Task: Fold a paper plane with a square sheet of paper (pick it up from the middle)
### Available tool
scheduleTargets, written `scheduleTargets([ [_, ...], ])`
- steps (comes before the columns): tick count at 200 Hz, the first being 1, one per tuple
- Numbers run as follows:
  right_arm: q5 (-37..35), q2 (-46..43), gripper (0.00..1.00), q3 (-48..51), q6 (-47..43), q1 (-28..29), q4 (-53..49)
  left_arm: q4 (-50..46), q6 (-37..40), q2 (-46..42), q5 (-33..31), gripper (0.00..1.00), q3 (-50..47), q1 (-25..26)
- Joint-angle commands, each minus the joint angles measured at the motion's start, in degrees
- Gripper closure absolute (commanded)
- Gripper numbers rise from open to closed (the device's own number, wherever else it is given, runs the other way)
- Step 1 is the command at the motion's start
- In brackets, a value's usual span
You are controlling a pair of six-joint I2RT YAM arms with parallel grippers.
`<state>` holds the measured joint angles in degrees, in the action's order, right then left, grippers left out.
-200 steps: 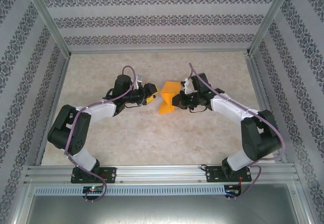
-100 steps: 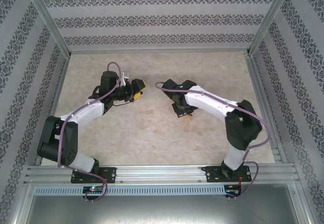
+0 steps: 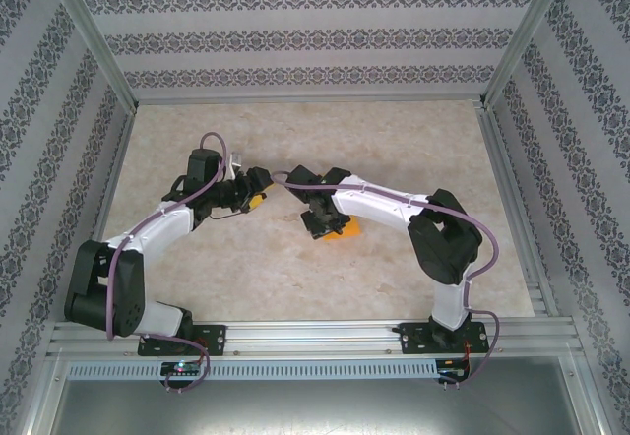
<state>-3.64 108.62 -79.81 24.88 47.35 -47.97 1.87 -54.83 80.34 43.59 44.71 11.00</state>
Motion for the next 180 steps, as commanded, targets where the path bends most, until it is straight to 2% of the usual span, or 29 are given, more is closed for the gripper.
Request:
scheduleTargets([
  [1,8.8,-4.1,0.59,4.8,1.8,-1.8,8.2,-1.1,1.8,-0.5,1.9,0.36,-0.6,-0.7],
  [22,14.1,-9.1,0.53,9.4,3.1,-4.1,14.1,-0.6,2.0,1.7,2.7,0.36,0.8,0.3],
  [48,17.7,-15.2,0.52,14.3,4.3,-7.5,17.1,-0.8,3.4,6.6,3.0,0.38,4.7,3.8],
  [98,20.0,-24.1,0.51,23.5,4.7,-15.7,17.7,-1.2,6.6,17.7,2.1,0.53,13.4,11.1],
  [120,25.8,-24.8,0.51,27.2,5.7,-18.7,20.4,-3.1,8.8,21.2,1.3,0.59,16.1,13.0],
  [154,31.4,-22.7,0.51,29.3,6.9,-19.3,24.3,-5.0,11.4,25.5,0.5,0.65,18.4,14.4],
  [180,34.0,-20.6,0.59,30.4,8.0,-19.4,27.5,-7.1,13.1,27.9,0.3,0.66,20.2,15.0],
])
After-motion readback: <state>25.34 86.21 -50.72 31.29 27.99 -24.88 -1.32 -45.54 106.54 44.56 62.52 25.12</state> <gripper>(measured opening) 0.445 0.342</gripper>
